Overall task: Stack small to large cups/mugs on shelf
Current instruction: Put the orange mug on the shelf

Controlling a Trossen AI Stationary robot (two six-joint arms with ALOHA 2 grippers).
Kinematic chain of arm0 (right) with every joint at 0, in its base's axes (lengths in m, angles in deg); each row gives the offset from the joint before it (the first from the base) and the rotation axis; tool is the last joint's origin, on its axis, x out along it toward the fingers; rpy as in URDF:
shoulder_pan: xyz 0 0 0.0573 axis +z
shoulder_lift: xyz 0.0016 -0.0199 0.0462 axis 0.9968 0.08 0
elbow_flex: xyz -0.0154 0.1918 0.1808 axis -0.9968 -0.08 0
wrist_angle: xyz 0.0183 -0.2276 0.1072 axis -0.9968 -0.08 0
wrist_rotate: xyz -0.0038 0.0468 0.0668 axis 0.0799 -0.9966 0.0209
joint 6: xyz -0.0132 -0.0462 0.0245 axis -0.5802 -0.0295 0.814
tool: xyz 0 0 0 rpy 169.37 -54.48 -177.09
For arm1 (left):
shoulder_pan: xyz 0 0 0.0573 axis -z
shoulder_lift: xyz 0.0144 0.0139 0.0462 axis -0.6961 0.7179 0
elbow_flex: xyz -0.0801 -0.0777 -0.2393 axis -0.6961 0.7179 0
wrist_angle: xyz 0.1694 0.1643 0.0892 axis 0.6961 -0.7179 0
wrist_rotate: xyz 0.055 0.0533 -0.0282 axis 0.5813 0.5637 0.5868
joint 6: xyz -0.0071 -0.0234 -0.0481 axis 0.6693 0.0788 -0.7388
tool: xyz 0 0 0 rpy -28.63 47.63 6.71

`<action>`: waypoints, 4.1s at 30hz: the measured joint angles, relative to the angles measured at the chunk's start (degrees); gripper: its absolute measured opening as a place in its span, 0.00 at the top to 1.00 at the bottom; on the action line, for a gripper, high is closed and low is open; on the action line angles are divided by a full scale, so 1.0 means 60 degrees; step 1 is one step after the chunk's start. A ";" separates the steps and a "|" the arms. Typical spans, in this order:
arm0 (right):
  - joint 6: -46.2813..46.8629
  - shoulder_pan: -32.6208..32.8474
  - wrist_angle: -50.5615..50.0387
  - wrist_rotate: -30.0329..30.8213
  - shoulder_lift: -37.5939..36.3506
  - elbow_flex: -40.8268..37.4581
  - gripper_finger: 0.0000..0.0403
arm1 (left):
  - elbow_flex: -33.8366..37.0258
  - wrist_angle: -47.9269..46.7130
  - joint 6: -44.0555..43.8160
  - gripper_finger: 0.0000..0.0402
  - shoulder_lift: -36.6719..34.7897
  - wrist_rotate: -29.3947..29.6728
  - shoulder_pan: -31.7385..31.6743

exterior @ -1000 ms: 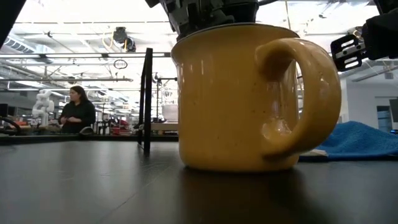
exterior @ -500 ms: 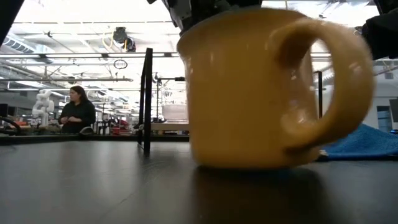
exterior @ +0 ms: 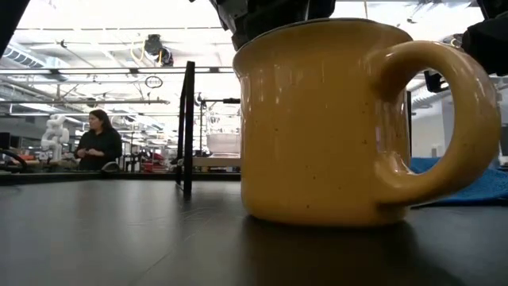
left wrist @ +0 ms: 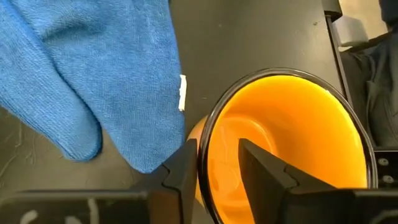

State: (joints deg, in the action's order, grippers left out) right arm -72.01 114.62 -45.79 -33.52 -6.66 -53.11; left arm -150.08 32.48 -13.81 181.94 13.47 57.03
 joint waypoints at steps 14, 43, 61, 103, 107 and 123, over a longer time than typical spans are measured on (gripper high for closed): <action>0.0110 -0.0003 0.0033 -0.0002 0.0004 0.0001 1.00 | -0.0208 -0.1090 0.1507 0.71 -0.2083 0.0977 0.0249; -0.0069 -0.0003 0.0013 0.0009 0.0000 0.0002 1.00 | 0.8411 0.4563 0.1945 1.00 -0.8943 0.2361 -0.1058; -0.0783 -0.0201 -0.0710 0.0702 0.0022 0.0428 1.00 | 1.3101 0.8898 0.1785 1.00 -1.1650 0.3307 -0.1014; 0.0748 -0.2798 -0.7441 -0.4558 0.7551 0.9365 0.98 | 1.4349 1.0710 0.1786 0.94 -1.1639 0.3281 -0.1025; 0.0483 -0.2896 -0.7576 -0.4558 0.8092 0.9666 0.92 | 1.4349 1.0709 0.1902 0.94 -1.1639 0.3281 -0.1025; -0.0175 -0.2908 -0.8937 -0.4628 1.0050 1.1588 0.54 | 1.4345 1.0707 0.1865 0.94 -1.1639 0.3262 -0.1025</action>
State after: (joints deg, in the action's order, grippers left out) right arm -73.06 97.17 -99.41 -61.28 53.64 16.42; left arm -64.01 96.72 -2.62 112.11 33.05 50.88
